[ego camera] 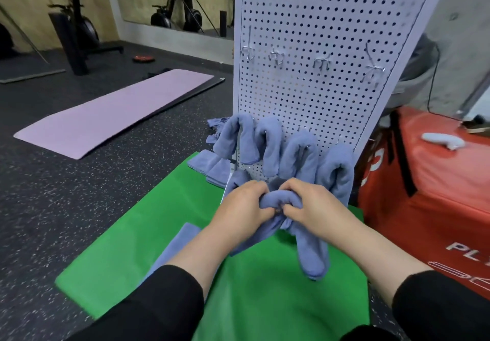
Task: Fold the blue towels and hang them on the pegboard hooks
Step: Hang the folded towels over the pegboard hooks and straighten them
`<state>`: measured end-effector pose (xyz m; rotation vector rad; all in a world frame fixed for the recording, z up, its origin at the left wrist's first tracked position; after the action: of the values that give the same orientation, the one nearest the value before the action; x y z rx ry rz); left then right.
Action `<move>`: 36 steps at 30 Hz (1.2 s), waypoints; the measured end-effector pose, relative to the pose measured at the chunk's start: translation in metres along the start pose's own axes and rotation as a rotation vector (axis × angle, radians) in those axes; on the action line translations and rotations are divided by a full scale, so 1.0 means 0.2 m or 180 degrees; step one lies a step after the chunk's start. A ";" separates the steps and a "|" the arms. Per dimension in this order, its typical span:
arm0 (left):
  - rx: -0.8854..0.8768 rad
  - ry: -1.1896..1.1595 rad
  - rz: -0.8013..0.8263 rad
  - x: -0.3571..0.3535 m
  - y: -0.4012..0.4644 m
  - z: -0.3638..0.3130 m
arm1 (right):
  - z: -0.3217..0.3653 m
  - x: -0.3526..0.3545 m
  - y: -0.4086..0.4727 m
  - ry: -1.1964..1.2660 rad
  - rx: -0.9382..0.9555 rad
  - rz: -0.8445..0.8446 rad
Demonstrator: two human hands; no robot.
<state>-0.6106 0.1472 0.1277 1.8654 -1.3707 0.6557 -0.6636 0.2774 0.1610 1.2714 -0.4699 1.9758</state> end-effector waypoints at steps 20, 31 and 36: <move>-0.0396 0.0579 -0.0874 0.44 0.49 -0.70 | -0.16 0.95 0.05 -0.0252 0.0093 -0.1787; -0.0076 -0.0685 -0.1401 0.44 0.72 -0.89 | -0.13 1.44 0.25 -0.0098 0.0289 -0.2450; 0.0197 -0.0727 -0.1768 0.45 0.82 -0.90 | -0.10 1.54 0.39 -0.0301 0.0391 -0.2498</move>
<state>-0.7365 0.2081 0.3453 2.2894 -0.8950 0.2074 -0.8096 0.3555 0.4339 1.3544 0.1156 1.2947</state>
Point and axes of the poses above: each hand's wrist, its own y-axis towards the middle knuckle, its own x-axis out of the back of the hand, z = x × y, the point moved 7 cm from there along y, towards the middle knuckle, and after that the axes turned 2 degrees about -x, right-handed, at the moved point
